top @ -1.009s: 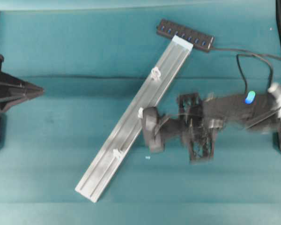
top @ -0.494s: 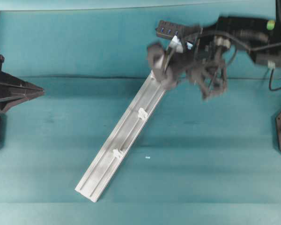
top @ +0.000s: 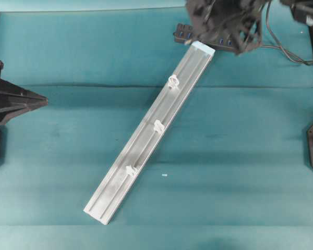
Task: Pass the USB cable through three rings with both arms.
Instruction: 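Carry the plug with the right gripper to the first ring near the hub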
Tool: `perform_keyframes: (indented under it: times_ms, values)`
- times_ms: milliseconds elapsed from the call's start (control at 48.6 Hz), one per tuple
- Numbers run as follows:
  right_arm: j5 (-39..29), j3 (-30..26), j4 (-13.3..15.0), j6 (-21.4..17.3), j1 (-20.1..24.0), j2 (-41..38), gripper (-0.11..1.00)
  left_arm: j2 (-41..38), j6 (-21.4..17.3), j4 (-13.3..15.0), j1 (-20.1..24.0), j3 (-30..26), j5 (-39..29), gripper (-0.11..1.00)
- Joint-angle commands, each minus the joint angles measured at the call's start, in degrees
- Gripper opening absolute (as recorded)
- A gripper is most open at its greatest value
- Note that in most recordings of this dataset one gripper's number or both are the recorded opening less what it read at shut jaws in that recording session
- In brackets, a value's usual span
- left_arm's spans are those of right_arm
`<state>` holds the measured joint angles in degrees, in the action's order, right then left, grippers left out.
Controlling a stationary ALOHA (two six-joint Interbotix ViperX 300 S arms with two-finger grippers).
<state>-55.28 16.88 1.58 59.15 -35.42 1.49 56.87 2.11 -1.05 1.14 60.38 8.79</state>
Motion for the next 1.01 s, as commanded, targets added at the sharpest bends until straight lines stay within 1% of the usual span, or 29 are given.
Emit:
perform_keyframes:
  times_ms: [0,144,206,268,432,556,762,988]
  values:
    - [1.49,0.35,0.09,3.96,-1.14,-0.88,0.09,-0.09,0.18,-0.09,-0.26,-2.02,0.35,-0.01]
    - [3.87,1.23,0.09,12.22,-3.16,-2.46,0.09,0.7,0.35,-0.09,-0.35,-2.29,0.35,-0.01]
    - [4.92,1.49,0.09,14.24,-3.34,-3.25,0.09,1.05,0.53,-0.09,-0.35,-2.29,0.26,-0.01]
    - [5.98,1.76,0.09,15.29,-3.43,-4.31,0.09,1.23,0.97,-0.09,-0.44,-2.37,0.09,-0.01]
    - [8.44,2.2,0.09,15.91,-3.25,-6.77,0.09,0.97,2.11,-0.09,-0.44,-2.2,-0.09,-0.01]
    - [9.84,2.72,0.0,16.26,-2.72,-7.65,0.09,0.79,2.11,-0.09,-0.35,-2.2,-0.35,-0.01]
    - [12.13,5.19,-0.44,18.19,-0.26,-7.73,0.09,0.97,2.11,-0.09,-0.18,-2.2,-1.93,-0.01]
    - [15.82,7.38,-0.7,18.19,2.11,-8.0,0.09,0.44,2.2,-0.09,-0.18,-2.11,-2.02,-0.01]
